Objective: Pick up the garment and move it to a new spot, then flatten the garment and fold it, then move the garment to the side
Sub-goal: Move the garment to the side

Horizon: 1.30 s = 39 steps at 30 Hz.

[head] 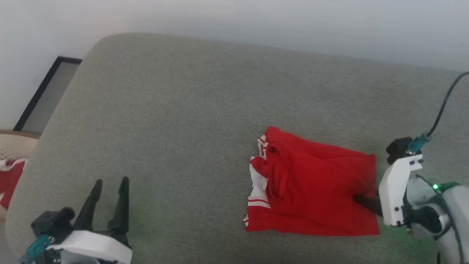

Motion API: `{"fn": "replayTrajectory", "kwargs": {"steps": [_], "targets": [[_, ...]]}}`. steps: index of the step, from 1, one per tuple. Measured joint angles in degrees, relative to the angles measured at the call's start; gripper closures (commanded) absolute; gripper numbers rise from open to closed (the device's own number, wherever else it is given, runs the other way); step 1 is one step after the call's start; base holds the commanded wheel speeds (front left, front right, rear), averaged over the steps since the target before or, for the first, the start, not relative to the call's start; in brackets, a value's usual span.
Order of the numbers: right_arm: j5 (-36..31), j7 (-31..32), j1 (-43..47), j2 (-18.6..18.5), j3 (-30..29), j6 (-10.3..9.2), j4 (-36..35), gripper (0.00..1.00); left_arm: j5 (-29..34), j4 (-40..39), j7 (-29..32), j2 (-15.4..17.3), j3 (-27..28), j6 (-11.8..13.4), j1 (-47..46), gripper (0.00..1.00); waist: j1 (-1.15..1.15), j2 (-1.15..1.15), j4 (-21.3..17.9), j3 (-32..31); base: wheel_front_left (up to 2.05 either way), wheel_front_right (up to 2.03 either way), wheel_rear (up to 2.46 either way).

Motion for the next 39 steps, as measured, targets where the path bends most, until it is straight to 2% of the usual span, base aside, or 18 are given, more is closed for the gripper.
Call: {"fn": "replayTrajectory", "kwargs": {"steps": [2,3,4,5,10,17,29,39], "targets": [[0.51,3.94,-0.66,0.02,-0.86,0.0,0.02,0.0,0.1,0.69,-0.1,-0.32,-0.4,-0.14,-1.01,0.0,0.0,0.0,0.6,0.86,0.0,0.0,0.0],[0.56,5.55,-1.0,-0.04,-1.11,0.01,-0.15,0.2,0.12,1.02,-0.14,-0.41,-0.56,-0.36,-1.31,0.0,0.0,0.0,0.84,1.25,0.0,0.0,0.0],[0.57,6.95,-1.18,-0.16,-1.11,0.01,-0.57,0.58,0.14,1.41,-0.16,-0.55,-0.79,-0.48,-1.69,0.0,0.0,0.0,1.08,1.59,0.0,0.0,0.0],[0.71,8.18,-1.25,-0.2,-1.31,-0.02,-1.15,1.0,0.15,1.63,-0.2,-0.73,-0.91,-0.49,-2.03,0.0,0.0,0.0,1.3,1.87,0.0,0.0,0.0],[1.15,10.76,-1.07,0.26,-3.81,0.03,-3.09,1.0,0.21,2.71,-0.47,-1.03,-1.18,-0.9,-3.31,0.0,0.0,0.0,1.57,2.74,0.0,0.0,0.0],[-0.6,10.8,-0.86,0.66,-8.24,0.05,-6.32,1.0,0.27,2.81,-0.52,-0.36,-1.22,-1.26,-5.31,0.0,0.0,0.0,0.33,3.18,0.0,0.0,0.0],[-2.49,10.98,-3.32,-5.39,-14.72,0.03,-8.29,1.0,1.53,1.18,-0.65,0.71,-2.03,-1.58,-8.61,0.0,0.0,0.0,-4.77,4.88,0.0,0.0,0.0],[-4.12,7.34,-8.32,-10.89,-20.05,0.03,-3.85,1.0,2.93,1.32,-0.66,1.2,-5.8,-1.77,-14.34,0.0,0.0,0.0,-10.14,7.67,0.0,0.0,0.0]]}}
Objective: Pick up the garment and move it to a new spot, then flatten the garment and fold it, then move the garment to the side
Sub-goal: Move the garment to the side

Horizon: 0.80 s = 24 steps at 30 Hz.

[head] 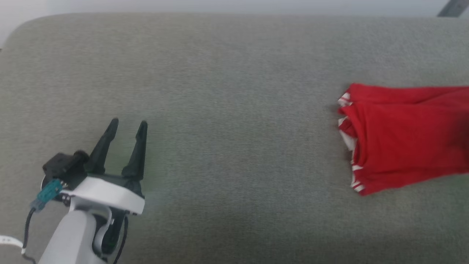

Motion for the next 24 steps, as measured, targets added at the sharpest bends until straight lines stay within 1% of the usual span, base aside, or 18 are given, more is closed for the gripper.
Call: {"fn": "replayTrajectory", "kwargs": {"steps": [4,10,19,21,22,24], "targets": [[-0.58,-2.76,-2.64,-2.35,-0.58,0.0,1.64,1.0,0.08,0.46,0.0,0.05,-1.78,-0.08,-3.1,0.0,0.0,0.0,-2.06,1.43,0.0,0.0,0.0],[-1.65,-7.64,-6.3,-5.99,0.52,0.0,4.44,1.0,0.43,1.05,0.0,0.19,-5.22,-0.23,-7.88,0.0,0.0,0.0,-4.85,4.17,0.0,0.0,0.0],[-4.15,-17.02,-11.57,-11.46,3.47,0.0,9.87,1.0,0.66,0.42,0.0,1.13,-12.01,-0.24,-14.56,0.0,0.0,0.0,-8.21,8.49,0.0,0.0,0.0],[-5.38,-19.4,-12.93,-12.65,4.25,0.0,11.21,1.0,0.55,0.53,0.0,1.34,-13.11,-0.24,-16.04,0.0,0.0,0.0,-8.81,9.44,0.0,0.0,0.0],[-6.31,-21.36,-14.0,-13.92,5.35,0.0,12.36,1.0,0.31,0.74,0.0,1.71,-14.08,-0.24,-17.57,0.0,0.0,0.0,-9.3,10.36,0.0,0.0,0.0],[-7.97,-23.42,-15.05,-14.8,6.35,0.01,13.71,1.0,-0.07,0.91,0.0,1.78,-15.11,-0.24,-18.7,0.0,0.0,0.0,-9.7,11.27,0.0,0.0,0.0]]}}
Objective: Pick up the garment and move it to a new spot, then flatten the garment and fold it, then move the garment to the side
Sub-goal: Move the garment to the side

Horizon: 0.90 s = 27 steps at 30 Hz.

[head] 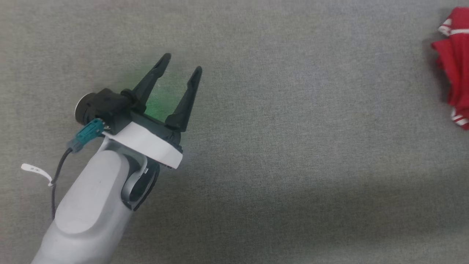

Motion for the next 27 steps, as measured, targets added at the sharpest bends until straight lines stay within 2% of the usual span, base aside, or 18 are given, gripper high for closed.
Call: {"fn": "replayTrajectory", "kwargs": {"steps": [4,16,17,19,20,21,27], "targets": [[-1.88,-3.79,-1.96,-1.21,1.13,-0.01,4.02,1.0,-0.18,0.46,0.0,0.0,-1.55,0.0,-1.72,0.0,0.0,0.0,-0.36,1.7,0.0,0.0,0.0],[-3.76,-9.78,-7.08,3.79,3.76,-0.01,16.07,0.99,-3.32,0.23,0.01,0.18,-3.9,0.0,-4.35,0.0,0.0,0.0,1.22,4.86,0.0,0.0,0.0],[-3.98,-10.12,-7.47,3.9,3.93,-0.01,16.74,0.75,-3.33,0.1,0.0,0.32,-3.87,0.0,-4.37,0.0,0.0,0.0,1.34,4.93,0.0,0.0,0.0],[-4.17,-10.95,-8.45,4.2,4.05,-0.01,18.23,0.43,-3.42,0.1,0.0,0.46,-3.27,0.0,-4.37,0.0,0.0,0.0,1.47,4.87,0.0,0.0,0.0],[-4.35,-11.52,-9.01,4.28,3.98,-0.01,18.83,0.12,-3.52,0.11,0.0,0.56,-3.12,0.0,-4.37,0.0,0.0,0.0,1.48,4.77,0.0,0.0,0.0],[-4.56,-12.04,-9.68,4.36,3.93,-0.01,19.5,0.0,-3.72,0.35,0.0,0.57,-2.96,0.0,-4.35,0.0,0.0,0.0,1.46,4.6,0.0,0.0,0.0],[-4.86,-14.4,-11.87,5.27,3.13,-0.01,22.83,0.0,-4.93,0.38,0.0,1.1,-1.79,0.0,-3.32,0.0,0.0,0.0,1.18,2.78,0.0,0.0,0.0]]}}
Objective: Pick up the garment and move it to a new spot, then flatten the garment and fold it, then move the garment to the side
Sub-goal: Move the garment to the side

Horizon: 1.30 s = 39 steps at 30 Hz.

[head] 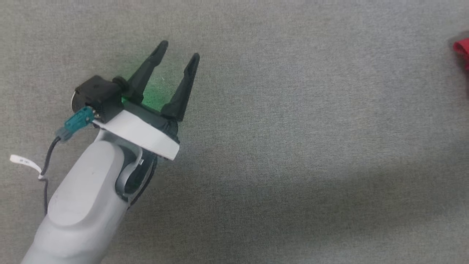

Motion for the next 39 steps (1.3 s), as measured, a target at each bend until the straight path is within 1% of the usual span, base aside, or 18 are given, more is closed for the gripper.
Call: {"fn": "replayTrajectory", "kwargs": {"steps": [6,10,14,15,18,25,32,39], "targets": [[1.43,-3.44,-0.21,2.41,1.03,0.0,0.36,0.0,-2.32,-0.82,0.0,1.54,0.41,0.0,3.13,0.0,0.0,0.0,-0.23,-2.91,0.0,0.0,0.0],[3.13,-5.65,0.23,4.75,2.3,0.0,-0.75,0.0,-3.45,-1.43,0.01,2.27,1.79,0.0,5.67,0.0,0.0,0.0,-0.17,-5.32,0.0,0.0,0.0],[4.69,-8.56,1.86,7.48,4.36,0.0,-2.78,0.0,-3.58,-1.82,0.01,2.91,4.37,0.12,8.39,0.0,0.0,0.0,0.22,-7.99,0.0,0.0,0.0],[4.69,-8.56,1.86,7.48,4.36,0.0,-2.78,0.0,-3.58,-1.82,0.01,2.91,4.37,0.12,8.39,0.0,0.0,0.0,0.22,-7.99,0.0,0.0,0.0],[6.31,-11.04,4.57,10.15,6.6,0.0,-5.08,0.0,-3.09,-2.76,0.01,3.05,6.48,0.78,11.57,0.0,0.0,0.0,1.0,-10.67,0.0,0.0,0.0],[9.7,-15.55,10.14,13.41,9.5,0.0,-9.26,0.0,-2.15,-4.69,0.0,3.9,10.73,2.15,18.31,0.0,0.0,0.0,3.03,-15.34,0.0,0.0,0.0],[12.01,-19.96,16.12,15.19,11.52,0.0,-13.3,0.0,-1.74,-6.27,0.0,5.12,13.82,3.11,25.45,0.0,0.0,0.0,4.86,-19.87,0.0,0.0,0.0],[12.22,-24.13,22.62,16.8,12.25,0.0,-16.55,0.0,-1.23,-7.99,0.0,4.97,17.71,3.63,31.9,0.0,0.0,0.0,5.77,-24.21,0.0,0.0,0.0]]}}
